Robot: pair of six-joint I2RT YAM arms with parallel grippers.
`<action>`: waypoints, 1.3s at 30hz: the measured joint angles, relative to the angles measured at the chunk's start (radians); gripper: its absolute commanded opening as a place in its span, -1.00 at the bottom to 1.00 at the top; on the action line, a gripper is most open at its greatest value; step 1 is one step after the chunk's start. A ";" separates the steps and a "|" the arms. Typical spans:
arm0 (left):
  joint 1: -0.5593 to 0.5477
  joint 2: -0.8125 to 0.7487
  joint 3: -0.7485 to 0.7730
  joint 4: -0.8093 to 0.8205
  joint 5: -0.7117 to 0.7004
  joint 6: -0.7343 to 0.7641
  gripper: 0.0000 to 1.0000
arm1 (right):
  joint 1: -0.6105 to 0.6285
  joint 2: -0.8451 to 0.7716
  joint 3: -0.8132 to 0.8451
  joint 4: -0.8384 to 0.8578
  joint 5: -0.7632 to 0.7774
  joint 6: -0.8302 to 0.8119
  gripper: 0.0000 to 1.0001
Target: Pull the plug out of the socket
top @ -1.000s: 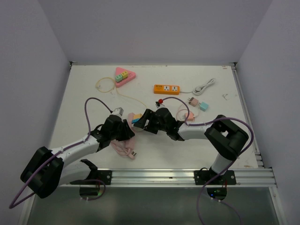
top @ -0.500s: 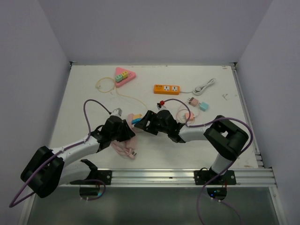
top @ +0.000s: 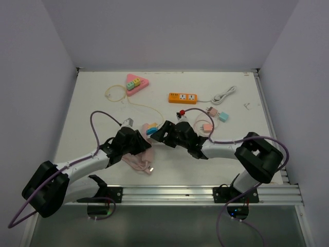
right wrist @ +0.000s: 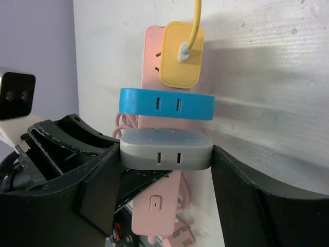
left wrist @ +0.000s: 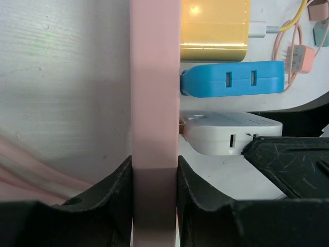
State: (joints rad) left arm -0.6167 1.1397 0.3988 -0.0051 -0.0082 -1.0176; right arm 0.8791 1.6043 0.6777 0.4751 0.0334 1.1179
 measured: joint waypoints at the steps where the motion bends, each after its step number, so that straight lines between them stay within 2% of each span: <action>1: -0.001 0.000 0.002 0.004 0.000 -0.005 -1.00 | 0.000 -0.010 0.000 -0.009 0.006 -0.002 -1.00; 7: 0.019 0.016 -0.007 -0.061 -0.108 -0.020 -1.00 | -0.032 -0.108 0.000 -0.041 0.066 -0.012 -1.00; 12: 0.018 0.016 -0.007 -0.062 -0.122 -0.021 -1.00 | -0.066 -0.145 0.000 -0.051 0.081 -0.013 -1.00; 17: 0.018 0.014 -0.007 -0.064 -0.124 -0.021 -1.00 | -0.121 -0.220 -0.015 -0.147 0.087 -0.035 -1.00; 23: 0.018 0.011 -0.007 -0.065 -0.123 -0.019 -1.00 | -0.296 -0.439 -0.085 -0.348 0.195 -0.085 -1.00; 29: 0.019 0.011 -0.007 -0.064 -0.119 -0.012 -1.00 | -0.549 -0.611 -0.153 -0.533 0.275 -0.139 -1.00; 34: 0.019 0.008 -0.007 -0.065 -0.119 -0.008 -1.00 | -0.725 -0.607 -0.163 -0.623 0.266 -0.182 -1.00; 39: 0.019 -0.003 -0.009 -0.074 -0.119 0.010 -1.00 | -0.833 -0.485 -0.163 -0.644 0.165 -0.201 -1.00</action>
State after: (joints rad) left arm -0.5976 1.1366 0.3897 -0.0795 -0.1268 -1.0073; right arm 0.0463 1.1191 0.5152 -0.1688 0.1986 0.9173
